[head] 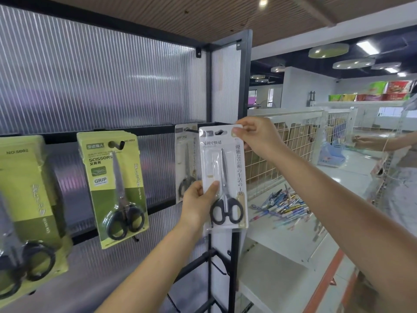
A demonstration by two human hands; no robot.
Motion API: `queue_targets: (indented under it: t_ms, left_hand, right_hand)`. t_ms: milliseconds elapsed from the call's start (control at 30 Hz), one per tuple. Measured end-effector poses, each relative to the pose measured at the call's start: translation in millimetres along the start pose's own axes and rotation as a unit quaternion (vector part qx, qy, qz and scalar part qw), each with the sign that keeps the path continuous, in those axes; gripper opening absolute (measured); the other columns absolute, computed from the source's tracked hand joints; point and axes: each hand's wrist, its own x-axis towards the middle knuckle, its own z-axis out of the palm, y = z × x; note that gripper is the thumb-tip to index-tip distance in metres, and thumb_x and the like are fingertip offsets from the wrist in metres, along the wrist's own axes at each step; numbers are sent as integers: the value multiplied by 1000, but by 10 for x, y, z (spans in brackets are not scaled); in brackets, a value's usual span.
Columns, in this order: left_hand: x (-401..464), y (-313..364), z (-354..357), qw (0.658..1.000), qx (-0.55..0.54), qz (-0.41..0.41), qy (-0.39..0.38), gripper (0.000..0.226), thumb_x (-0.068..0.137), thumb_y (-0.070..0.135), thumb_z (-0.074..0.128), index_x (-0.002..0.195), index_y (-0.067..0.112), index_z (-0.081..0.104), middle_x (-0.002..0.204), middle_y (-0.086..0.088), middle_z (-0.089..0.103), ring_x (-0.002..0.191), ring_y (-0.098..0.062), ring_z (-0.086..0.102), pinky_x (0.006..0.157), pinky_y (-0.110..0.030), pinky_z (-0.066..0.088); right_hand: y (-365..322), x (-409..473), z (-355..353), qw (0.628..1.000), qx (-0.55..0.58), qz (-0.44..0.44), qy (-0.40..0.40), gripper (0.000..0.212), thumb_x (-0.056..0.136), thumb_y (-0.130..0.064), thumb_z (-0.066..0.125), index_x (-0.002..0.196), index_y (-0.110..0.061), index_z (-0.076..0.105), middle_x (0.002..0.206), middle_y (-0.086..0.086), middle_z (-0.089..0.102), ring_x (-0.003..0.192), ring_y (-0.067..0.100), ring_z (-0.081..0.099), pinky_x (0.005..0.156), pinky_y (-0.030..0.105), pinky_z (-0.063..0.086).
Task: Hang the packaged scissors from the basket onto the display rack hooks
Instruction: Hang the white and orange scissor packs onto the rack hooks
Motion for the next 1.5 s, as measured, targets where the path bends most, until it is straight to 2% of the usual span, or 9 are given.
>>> queue_targets:
  t_ms: [267, 500, 767, 933, 1033, 1133, 1233, 1367, 1500]
  left_hand:
    - [19, -43, -10, 1000, 14, -5, 7, 11, 90, 22, 61, 91, 12, 62, 86, -4, 69, 80, -16, 64, 77, -28, 54]
    - [35, -38, -59, 999, 25, 29, 33, 16, 89, 25, 63, 83, 12, 59, 76, -4, 63, 72, -17, 59, 72, -31, 51]
    - [58, -30, -37, 999, 24, 30, 30, 13, 90, 21, 62, 80, 13, 58, 71, 0, 63, 67, -13, 60, 65, -25, 52]
    - [105, -108, -76, 999, 29, 8, 41, 12, 90, 21, 62, 81, 14, 59, 79, -6, 65, 77, -22, 63, 79, -40, 53]
    - [216, -118, -124, 996, 50, 11, 70, 13, 91, 23, 61, 81, 18, 54, 80, -1, 63, 78, -18, 62, 75, -32, 53]
    - [340, -156, -150, 989, 94, 21, 108, 14, 92, 25, 59, 85, 15, 51, 78, 4, 57, 73, -12, 56, 63, -21, 46]
    - [470, -261, -177, 981, 112, 15, 156, 20, 90, 27, 62, 93, 12, 50, 79, 6, 52, 74, -10, 51, 65, -23, 41]
    - [582, -422, -221, 975, 99, 17, 198, 16, 91, 23, 60, 92, 10, 51, 77, 7, 52, 72, -8, 50, 58, -14, 36]
    - [726, -507, -280, 970, 103, 3, 220, 19, 92, 29, 58, 100, 13, 51, 98, -2, 57, 88, -14, 52, 75, -24, 37]
  right_hand:
    - [65, 82, 41, 1000, 12, -2, 1, 29, 93, -18, 56, 120, -6, 58, 104, 6, 63, 67, 4, 58, 47, 6, 42]
    - [103, 127, 62, 1000, 25, 12, -6, 25, 95, -21, 54, 115, -6, 59, 103, 7, 65, 70, 7, 60, 47, 6, 42]
    - [132, 239, 37, 996, 25, 57, -60, 21, 96, -22, 52, 107, -6, 62, 105, 12, 66, 84, 19, 63, 63, 18, 53]
    - [152, 274, 159, 995, 36, 55, -78, 9, 93, -19, 57, 97, -12, 61, 100, 11, 66, 82, 14, 62, 60, 16, 53]
    - [141, 344, 289, 997, 29, 52, -56, 9, 91, -15, 59, 99, -12, 61, 102, 8, 65, 91, 18, 62, 71, 26, 56]
    - [113, 427, 421, 999, 9, 29, -44, 5, 90, -12, 59, 89, -17, 61, 94, 2, 64, 84, 13, 60, 74, 30, 54]
    - [139, 505, 532, 999, -1, 4, -35, 2, 91, -13, 59, 91, -15, 59, 93, 3, 63, 84, 14, 57, 77, 35, 50]
    - [220, 578, 682, 1000, -1, -15, -20, 16, 91, -10, 58, 105, -6, 61, 96, 4, 60, 86, 13, 53, 76, 30, 48]
    - [276, 665, 836, 998, 60, -12, -13, 11, 91, -19, 61, 96, -9, 61, 80, -2, 60, 75, 10, 54, 66, 21, 45]
